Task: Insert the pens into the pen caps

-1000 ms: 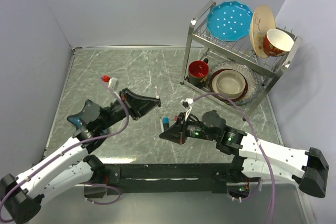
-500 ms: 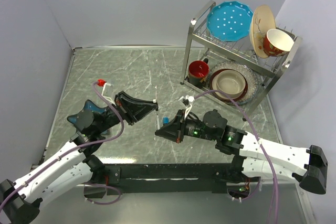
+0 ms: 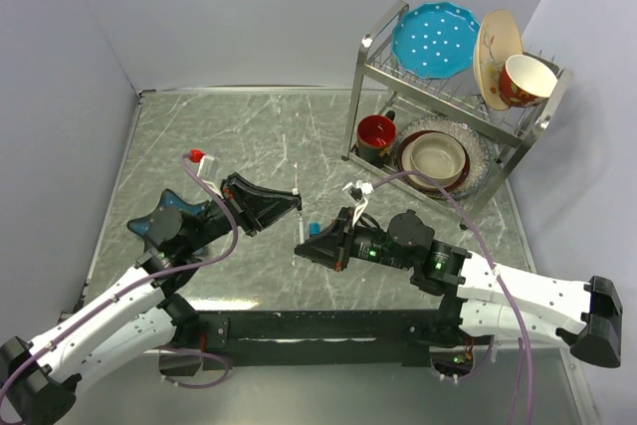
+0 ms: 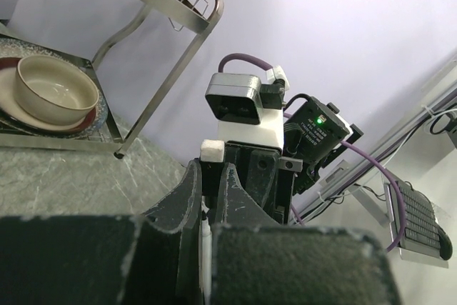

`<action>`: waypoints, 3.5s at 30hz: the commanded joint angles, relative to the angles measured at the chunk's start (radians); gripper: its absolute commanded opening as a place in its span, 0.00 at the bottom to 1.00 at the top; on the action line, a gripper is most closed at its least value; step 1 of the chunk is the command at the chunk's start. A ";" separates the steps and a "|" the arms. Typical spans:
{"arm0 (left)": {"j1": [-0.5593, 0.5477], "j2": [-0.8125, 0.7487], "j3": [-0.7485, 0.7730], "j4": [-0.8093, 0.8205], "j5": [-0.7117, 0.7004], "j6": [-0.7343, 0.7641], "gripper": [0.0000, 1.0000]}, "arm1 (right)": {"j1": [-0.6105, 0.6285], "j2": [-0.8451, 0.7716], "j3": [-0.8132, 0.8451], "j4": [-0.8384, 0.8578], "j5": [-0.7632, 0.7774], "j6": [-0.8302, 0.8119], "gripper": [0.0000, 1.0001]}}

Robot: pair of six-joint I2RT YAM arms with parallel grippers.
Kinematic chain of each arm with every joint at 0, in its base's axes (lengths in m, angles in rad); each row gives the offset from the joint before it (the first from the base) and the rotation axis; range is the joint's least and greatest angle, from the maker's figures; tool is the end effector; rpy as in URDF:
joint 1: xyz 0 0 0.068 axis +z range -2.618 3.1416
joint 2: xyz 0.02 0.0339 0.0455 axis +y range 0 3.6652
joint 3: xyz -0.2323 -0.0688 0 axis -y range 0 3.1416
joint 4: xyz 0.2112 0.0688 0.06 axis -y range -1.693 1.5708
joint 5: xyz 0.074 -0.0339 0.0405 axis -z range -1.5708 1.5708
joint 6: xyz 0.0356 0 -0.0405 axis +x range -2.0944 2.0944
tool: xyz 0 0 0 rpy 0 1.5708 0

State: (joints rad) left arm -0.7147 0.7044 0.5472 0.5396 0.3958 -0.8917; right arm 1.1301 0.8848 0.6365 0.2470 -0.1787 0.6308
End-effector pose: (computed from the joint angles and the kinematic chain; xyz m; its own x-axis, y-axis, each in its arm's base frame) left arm 0.1119 -0.1153 0.3300 -0.5038 -0.5135 -0.6947 0.7688 0.1002 -0.6316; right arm 0.0802 0.1848 0.2994 -0.5701 0.1518 -0.8074 -0.7797 0.2099 0.5900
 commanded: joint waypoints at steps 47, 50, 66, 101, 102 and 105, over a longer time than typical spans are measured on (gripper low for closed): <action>-0.002 -0.020 -0.030 0.002 0.057 -0.075 0.01 | 0.037 -0.040 0.031 0.055 0.085 -0.020 0.00; -0.002 -0.017 -0.024 -0.052 0.087 -0.044 0.01 | 0.034 -0.053 0.046 0.032 0.090 -0.034 0.00; -0.005 0.032 -0.035 -0.118 0.190 -0.001 0.29 | 0.045 -0.029 0.107 -0.038 0.136 -0.062 0.00; -0.005 0.014 0.166 -0.283 0.064 0.086 0.70 | 0.131 -0.023 0.060 -0.025 0.159 -0.054 0.00; -0.005 0.015 0.166 -0.283 0.061 0.085 0.70 | 0.132 -0.023 0.060 -0.026 0.160 -0.054 0.00; -0.005 0.015 0.169 -0.282 0.061 0.086 0.69 | 0.132 -0.021 0.060 -0.026 0.159 -0.052 0.00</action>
State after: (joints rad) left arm -0.7174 0.7341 0.6697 0.2409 0.4713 -0.8276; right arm 1.2526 0.8803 0.6815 0.1791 -0.0406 0.5854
